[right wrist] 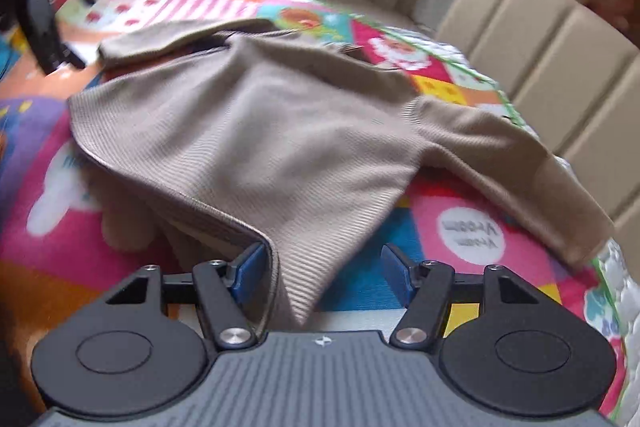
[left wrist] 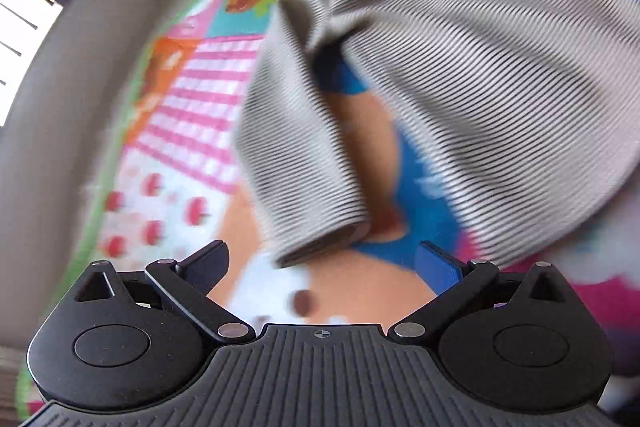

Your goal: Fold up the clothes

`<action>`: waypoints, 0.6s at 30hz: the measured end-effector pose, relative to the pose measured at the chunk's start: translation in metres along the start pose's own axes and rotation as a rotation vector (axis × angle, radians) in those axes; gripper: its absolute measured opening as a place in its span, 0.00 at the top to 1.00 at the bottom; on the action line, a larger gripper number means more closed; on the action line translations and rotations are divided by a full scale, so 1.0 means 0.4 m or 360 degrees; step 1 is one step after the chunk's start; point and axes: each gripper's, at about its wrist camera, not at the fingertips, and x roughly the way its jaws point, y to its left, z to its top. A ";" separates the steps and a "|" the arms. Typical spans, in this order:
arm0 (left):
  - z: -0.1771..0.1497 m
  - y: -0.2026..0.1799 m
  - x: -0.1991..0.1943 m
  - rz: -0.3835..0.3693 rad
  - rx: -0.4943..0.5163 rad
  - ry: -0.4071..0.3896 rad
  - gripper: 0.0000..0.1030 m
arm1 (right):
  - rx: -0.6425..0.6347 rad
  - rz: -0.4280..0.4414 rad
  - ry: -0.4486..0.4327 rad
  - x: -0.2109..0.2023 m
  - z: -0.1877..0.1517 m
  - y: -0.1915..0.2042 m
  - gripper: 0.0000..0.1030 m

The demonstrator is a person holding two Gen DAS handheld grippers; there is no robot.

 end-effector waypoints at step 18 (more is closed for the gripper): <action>0.021 -0.105 0.059 0.0129 0.0060 -0.0142 0.01 | -0.0113 -0.0268 -0.0064 0.018 -0.007 -0.002 0.43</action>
